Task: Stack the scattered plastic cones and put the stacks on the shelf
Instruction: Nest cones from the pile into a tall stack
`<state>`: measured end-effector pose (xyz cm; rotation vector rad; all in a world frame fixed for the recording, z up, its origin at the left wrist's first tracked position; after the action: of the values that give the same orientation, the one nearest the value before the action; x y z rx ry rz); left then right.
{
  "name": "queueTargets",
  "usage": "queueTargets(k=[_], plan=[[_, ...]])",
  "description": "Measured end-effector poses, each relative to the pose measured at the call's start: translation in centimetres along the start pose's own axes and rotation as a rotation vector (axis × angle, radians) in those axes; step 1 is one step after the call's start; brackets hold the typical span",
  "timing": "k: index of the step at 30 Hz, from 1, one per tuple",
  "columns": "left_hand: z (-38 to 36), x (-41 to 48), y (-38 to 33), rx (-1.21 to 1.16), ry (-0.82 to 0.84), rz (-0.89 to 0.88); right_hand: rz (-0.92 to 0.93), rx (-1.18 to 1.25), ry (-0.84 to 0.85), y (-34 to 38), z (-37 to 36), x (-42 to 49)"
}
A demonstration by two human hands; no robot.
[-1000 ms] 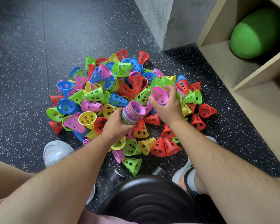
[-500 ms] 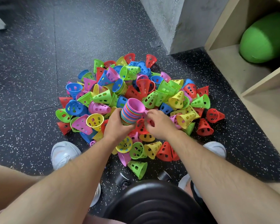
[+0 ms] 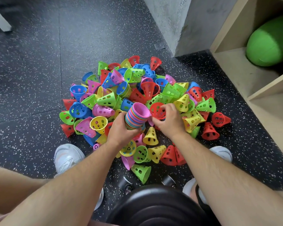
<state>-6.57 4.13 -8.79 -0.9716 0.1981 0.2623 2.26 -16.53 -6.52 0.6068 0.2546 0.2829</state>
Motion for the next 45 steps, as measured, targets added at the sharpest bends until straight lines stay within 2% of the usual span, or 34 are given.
queueTargets(k=[5, 7, 11, 14, 16, 19, 21, 25, 32, 38, 45], plan=[[0.0, 0.2, -0.2, 0.002, -0.008, -0.006, -0.020, 0.272, -0.159, 1.6, 3.9, 1.1], [0.2, 0.3, -0.4, 0.007, -0.031, -0.012, 0.068, 0.296, -0.131, 3.5, 4.4, 1.5], [0.8, 0.7, -1.1, -0.023, -0.089, -0.023, 0.180, 0.215, 0.093, 6.5, 2.8, 2.2], [1.5, 0.8, -1.2, -0.069, -0.134, -0.040, 0.109, 0.360, 0.000, 5.8, 2.5, 2.2], [2.0, 0.7, -0.9, -0.084, -0.161, -0.041, 0.086, 0.283, 0.013, 4.8, 1.6, 2.0], [2.5, 0.4, -0.8, -0.102, -0.188, -0.050, 0.098, 0.045, 0.269, 3.3, -2.2, 1.4], [2.7, 0.3, -0.8, -0.109, -0.197, -0.054, 0.089, -0.008, 0.349, 2.9, -4.2, 1.1], [2.8, 0.2, -0.9, -0.088, -0.207, -0.065, 0.049, 0.056, 0.306, 4.0, -5.7, 1.9], [2.7, 0.4, -0.7, -0.066, -0.197, -0.092, -0.064, -0.152, 0.360, 4.0, -7.9, 3.2], [2.8, 0.6, -0.4, -0.076, -0.187, -0.065, -0.096, -0.133, 0.441, 3.3, -8.7, 2.8], [2.7, 0.6, -0.4, -0.071, -0.183, -0.060, -0.137, 0.044, 0.398, 1.7, -5.3, 2.5]])
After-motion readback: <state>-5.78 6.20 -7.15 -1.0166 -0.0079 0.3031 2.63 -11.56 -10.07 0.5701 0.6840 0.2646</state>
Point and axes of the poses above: each hand's wrist, its own x-axis towards the middle knuckle, its own z-axis out of the back of the hand, y = z × x, the point moved 6 cm from there along x, towards the middle knuckle, and after that the axes turned 12 degrees about y, right-handed, at the moved point
